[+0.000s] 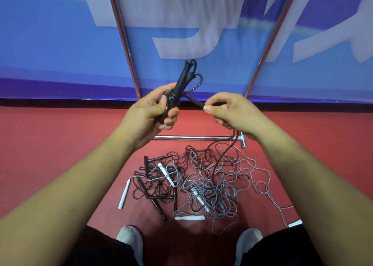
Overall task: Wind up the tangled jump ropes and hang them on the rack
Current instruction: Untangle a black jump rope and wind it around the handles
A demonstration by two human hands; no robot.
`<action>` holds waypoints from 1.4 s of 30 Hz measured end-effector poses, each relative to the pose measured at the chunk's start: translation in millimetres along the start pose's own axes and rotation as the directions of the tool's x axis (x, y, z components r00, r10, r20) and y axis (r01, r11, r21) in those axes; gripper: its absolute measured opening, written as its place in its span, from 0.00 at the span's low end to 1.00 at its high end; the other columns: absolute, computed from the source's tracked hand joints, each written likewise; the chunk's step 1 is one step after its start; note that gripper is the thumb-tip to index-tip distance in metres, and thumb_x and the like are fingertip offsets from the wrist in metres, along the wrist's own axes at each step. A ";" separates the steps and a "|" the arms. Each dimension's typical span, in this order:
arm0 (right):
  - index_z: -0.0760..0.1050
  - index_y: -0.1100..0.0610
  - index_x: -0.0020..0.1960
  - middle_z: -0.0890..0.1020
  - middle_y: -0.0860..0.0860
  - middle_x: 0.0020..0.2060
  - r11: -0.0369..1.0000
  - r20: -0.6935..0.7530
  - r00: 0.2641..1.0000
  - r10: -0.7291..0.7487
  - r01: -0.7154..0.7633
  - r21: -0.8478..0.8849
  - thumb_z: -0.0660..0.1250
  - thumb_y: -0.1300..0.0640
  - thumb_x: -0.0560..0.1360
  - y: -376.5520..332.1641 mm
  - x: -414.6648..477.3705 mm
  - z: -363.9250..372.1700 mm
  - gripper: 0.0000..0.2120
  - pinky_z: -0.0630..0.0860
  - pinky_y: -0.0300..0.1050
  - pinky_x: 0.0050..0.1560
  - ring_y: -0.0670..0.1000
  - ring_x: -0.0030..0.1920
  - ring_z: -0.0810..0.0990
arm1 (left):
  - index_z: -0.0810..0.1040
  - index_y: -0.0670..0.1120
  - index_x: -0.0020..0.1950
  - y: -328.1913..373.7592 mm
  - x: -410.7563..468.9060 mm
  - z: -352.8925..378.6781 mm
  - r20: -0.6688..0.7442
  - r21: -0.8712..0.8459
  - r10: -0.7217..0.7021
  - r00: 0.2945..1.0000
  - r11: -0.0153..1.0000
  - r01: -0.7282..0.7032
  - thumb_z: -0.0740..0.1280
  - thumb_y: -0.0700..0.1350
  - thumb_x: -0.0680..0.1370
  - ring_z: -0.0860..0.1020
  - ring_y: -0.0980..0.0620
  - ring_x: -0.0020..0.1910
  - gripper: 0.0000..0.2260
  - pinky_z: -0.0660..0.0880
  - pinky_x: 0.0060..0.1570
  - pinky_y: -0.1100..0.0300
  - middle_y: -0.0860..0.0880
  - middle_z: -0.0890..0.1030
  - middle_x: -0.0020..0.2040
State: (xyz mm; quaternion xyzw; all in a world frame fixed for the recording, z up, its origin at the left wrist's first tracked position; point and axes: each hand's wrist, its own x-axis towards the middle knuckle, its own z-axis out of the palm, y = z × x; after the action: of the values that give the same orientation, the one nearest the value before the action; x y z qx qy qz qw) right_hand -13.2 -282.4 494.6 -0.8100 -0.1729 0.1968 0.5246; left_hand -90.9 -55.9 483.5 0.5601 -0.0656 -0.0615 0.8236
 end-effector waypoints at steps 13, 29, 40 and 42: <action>0.81 0.59 0.47 0.72 0.49 0.27 0.996 0.046 0.999 0.004 0.000 -0.091 0.65 0.59 0.81 -1.6 -5.3 -3.2 0.08 0.73 0.42 0.34 0.48 0.28 0.71 | 0.71 0.43 0.60 7.3 7.2 -9.1 -0.215 -0.019 -0.077 0.973 0.997 0.075 0.52 0.42 0.86 0.67 0.52 0.32 0.10 0.64 0.31 0.64 0.46 0.71 0.36; 0.80 0.56 0.46 0.72 0.45 0.23 0.985 0.039 0.999 -0.018 0.024 -0.169 0.66 0.56 0.80 -5.7 -7.3 -3.5 0.06 0.73 0.42 0.34 0.49 0.27 0.74 | 0.71 0.45 0.57 4.3 11.7 -23.0 -0.456 0.283 0.000 0.890 0.948 0.145 0.65 0.46 0.83 0.70 0.52 0.32 0.07 0.68 0.34 0.61 0.49 0.75 0.34; 0.81 0.56 0.49 0.74 0.47 0.22 0.963 0.163 0.985 0.046 -0.001 -0.270 0.68 0.55 0.79 -16.9 -16.5 2.3 0.05 0.69 0.40 0.34 0.48 0.28 0.80 | 0.73 0.44 0.69 -4.6 13.0 -41.7 -0.387 0.896 0.269 0.882 0.337 0.290 0.66 0.50 0.82 0.78 0.41 0.55 0.18 0.65 0.46 0.57 0.44 0.81 0.54; 0.81 0.58 0.51 0.71 0.46 0.21 0.980 0.191 0.981 0.041 -0.002 -0.200 0.68 0.56 0.79 -18.8 -19.3 5.8 0.07 0.67 0.40 0.32 0.48 0.24 0.72 | 0.72 0.42 0.69 -7.6 13.8 -41.4 -0.385 0.910 0.278 0.880 0.276 0.311 0.66 0.48 0.82 0.77 0.38 0.56 0.18 0.62 0.45 0.58 0.39 0.81 0.56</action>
State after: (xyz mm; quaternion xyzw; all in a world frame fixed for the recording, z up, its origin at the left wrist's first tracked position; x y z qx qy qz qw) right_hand -34.1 -280.0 512.4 -0.8370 -0.2334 0.2624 0.4196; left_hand -70.2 -23.2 461.9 0.9370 0.1206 0.1210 0.3046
